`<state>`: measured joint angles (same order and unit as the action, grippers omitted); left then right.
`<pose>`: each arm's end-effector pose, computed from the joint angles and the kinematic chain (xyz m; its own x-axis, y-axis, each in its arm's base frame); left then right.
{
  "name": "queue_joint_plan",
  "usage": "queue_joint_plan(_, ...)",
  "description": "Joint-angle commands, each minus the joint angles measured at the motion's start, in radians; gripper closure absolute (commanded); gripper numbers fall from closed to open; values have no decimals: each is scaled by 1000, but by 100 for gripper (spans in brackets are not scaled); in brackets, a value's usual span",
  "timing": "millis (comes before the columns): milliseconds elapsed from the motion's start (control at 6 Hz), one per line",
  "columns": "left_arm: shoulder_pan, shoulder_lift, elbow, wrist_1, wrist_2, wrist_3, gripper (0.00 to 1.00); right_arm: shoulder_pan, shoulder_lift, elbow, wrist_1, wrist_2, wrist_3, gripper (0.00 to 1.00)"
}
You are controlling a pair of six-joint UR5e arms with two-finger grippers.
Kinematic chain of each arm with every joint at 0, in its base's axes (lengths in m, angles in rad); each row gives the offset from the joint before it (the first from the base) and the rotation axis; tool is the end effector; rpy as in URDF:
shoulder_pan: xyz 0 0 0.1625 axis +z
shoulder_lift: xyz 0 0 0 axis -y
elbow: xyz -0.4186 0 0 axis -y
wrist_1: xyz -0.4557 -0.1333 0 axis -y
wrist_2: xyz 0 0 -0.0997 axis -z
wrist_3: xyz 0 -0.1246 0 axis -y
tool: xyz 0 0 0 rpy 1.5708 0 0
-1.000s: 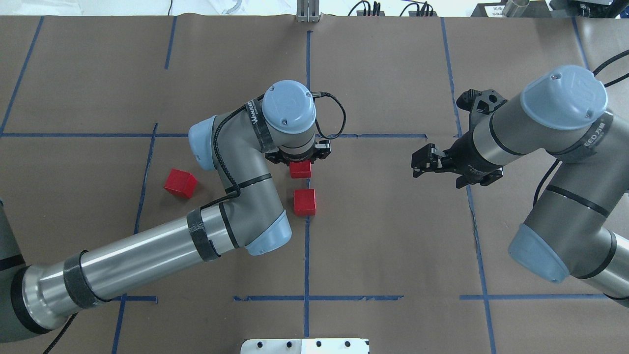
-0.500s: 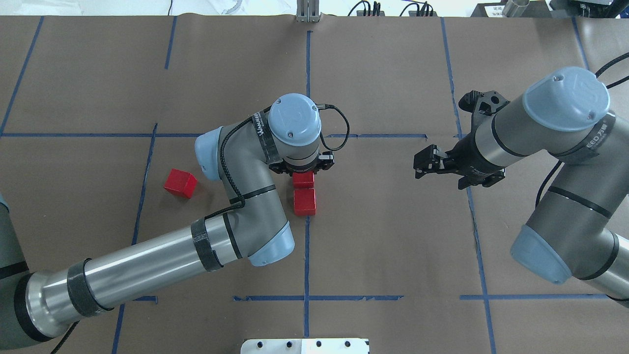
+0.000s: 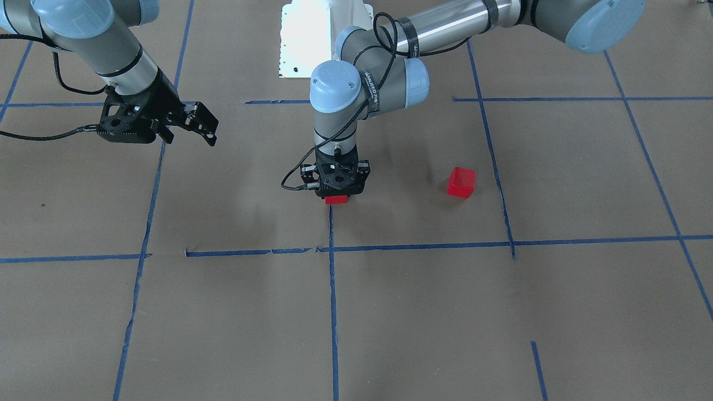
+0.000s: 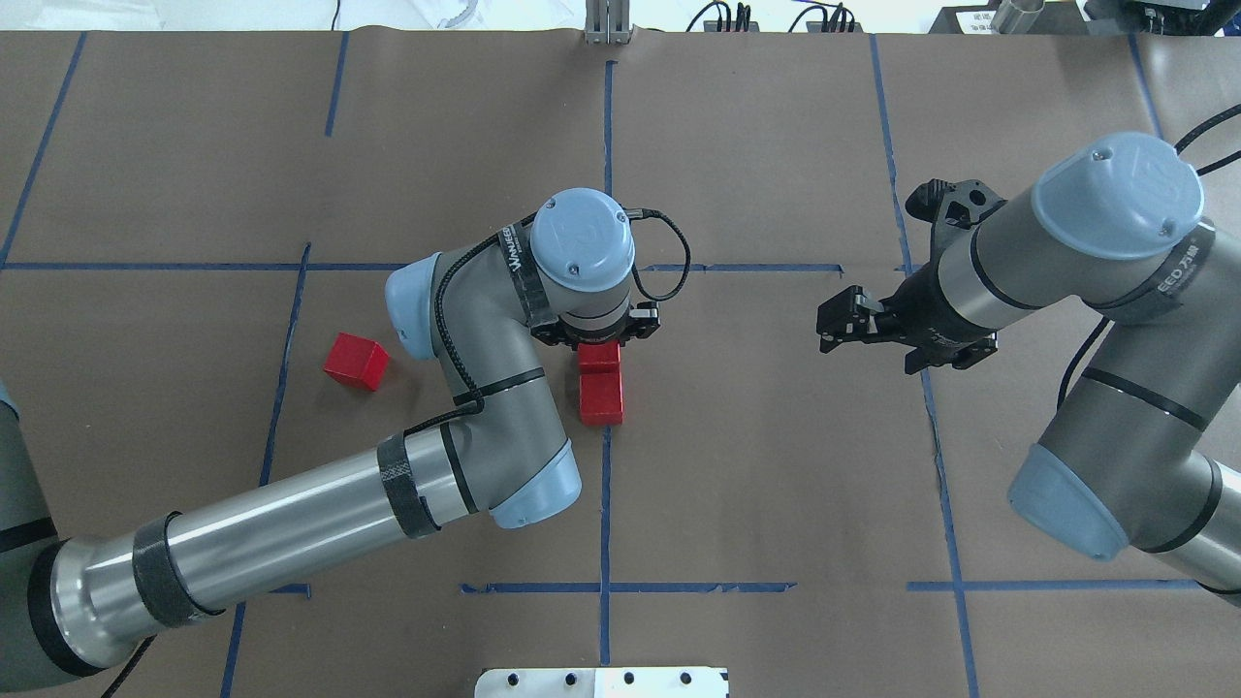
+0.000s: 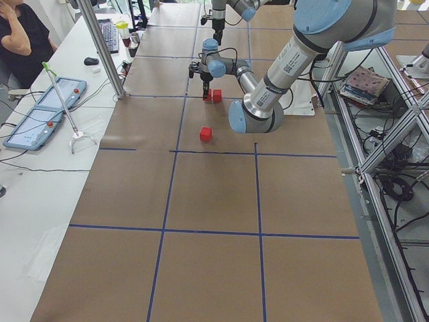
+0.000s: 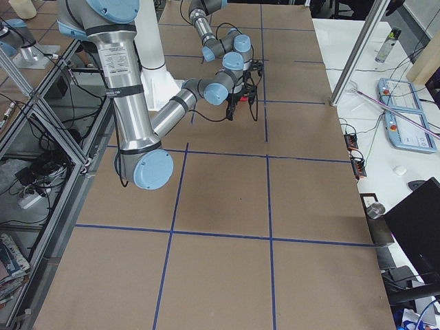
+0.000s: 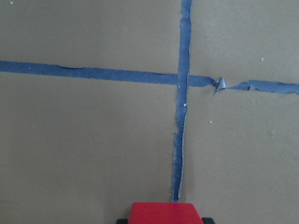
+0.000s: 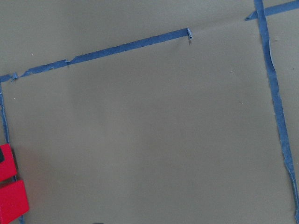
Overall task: Form red blocks into L shape at center
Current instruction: 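Lower the cube against the placed cube and open the left gripper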
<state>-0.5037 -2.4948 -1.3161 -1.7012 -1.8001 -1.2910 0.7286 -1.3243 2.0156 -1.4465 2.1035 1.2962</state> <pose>0.6920 -0.5012 0.1451 0.6770 -0.0660 -0.7330 0.1460 0.9882 0.0458 -0.4008 -0.4515 0.2789 0.5730 0.1982 0.7952 -0.1478 0.9794 -0.1376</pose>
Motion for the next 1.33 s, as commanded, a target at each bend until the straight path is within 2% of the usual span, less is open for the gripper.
queue_joint_plan(0,-1,1,-2,0,-1,1,91,0,-1,0,0,1,0,0)
queue_joint_plan(1000,16,1,-3,0,-1,2,66,0,-1,0,0,1,0,0)
queue_joint_plan(1167,16,1,-3,0,-1,4,29,0,-1,0,0,1,0,0)
